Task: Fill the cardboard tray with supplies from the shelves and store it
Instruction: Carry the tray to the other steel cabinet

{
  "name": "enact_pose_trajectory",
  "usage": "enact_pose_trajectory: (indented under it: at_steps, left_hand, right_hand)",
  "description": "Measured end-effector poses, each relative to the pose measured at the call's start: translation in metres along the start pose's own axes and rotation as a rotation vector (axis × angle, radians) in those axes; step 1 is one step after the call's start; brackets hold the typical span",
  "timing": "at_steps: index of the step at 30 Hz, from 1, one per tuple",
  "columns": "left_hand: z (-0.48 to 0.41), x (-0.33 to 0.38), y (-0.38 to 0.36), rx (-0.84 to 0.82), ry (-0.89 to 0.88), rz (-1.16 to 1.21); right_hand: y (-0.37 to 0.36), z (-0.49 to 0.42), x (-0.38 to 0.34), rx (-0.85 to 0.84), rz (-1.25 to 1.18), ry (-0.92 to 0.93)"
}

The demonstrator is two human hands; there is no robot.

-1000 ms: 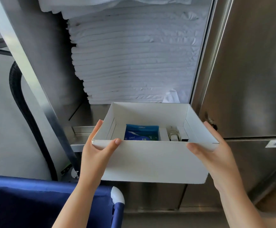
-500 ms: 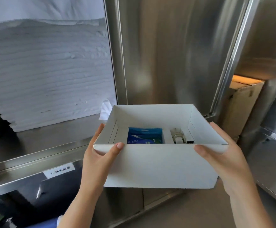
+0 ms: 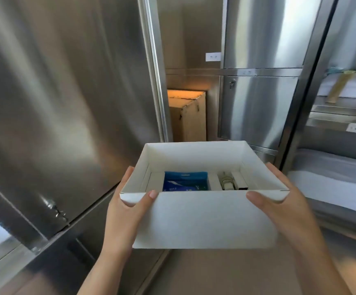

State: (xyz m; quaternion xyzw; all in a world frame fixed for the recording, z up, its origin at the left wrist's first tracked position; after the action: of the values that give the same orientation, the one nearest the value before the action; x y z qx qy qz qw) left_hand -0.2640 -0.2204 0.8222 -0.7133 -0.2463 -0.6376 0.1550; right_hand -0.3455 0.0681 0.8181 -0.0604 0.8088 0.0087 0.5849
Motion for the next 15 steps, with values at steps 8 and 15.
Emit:
enact_pose_trajectory:
  at_steps: [8,15]
  left_hand:
    - [-0.081,-0.014,-0.146,-0.267,0.070,0.092]
    - [-0.145,-0.007,-0.258,-0.505,0.062,0.192]
  right_hand:
    - [0.093,-0.056,0.014,0.276,0.171,-0.043]
    - [0.148,-0.122,0.004,0.402,0.291,0.009]
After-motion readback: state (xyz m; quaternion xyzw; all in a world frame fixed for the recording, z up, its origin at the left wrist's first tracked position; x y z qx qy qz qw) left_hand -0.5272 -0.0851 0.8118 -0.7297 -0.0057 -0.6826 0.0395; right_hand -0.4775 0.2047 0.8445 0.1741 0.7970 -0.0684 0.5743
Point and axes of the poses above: each hand's wrist, its own z-axis away from the middle knuckle, its own y-axis out of the back of the hand, x = y × z, the point moved 2 cm from there along -z, towards the middle knuckle, and after that the axes turned 6 degrees about y, right-handed, at the moved point
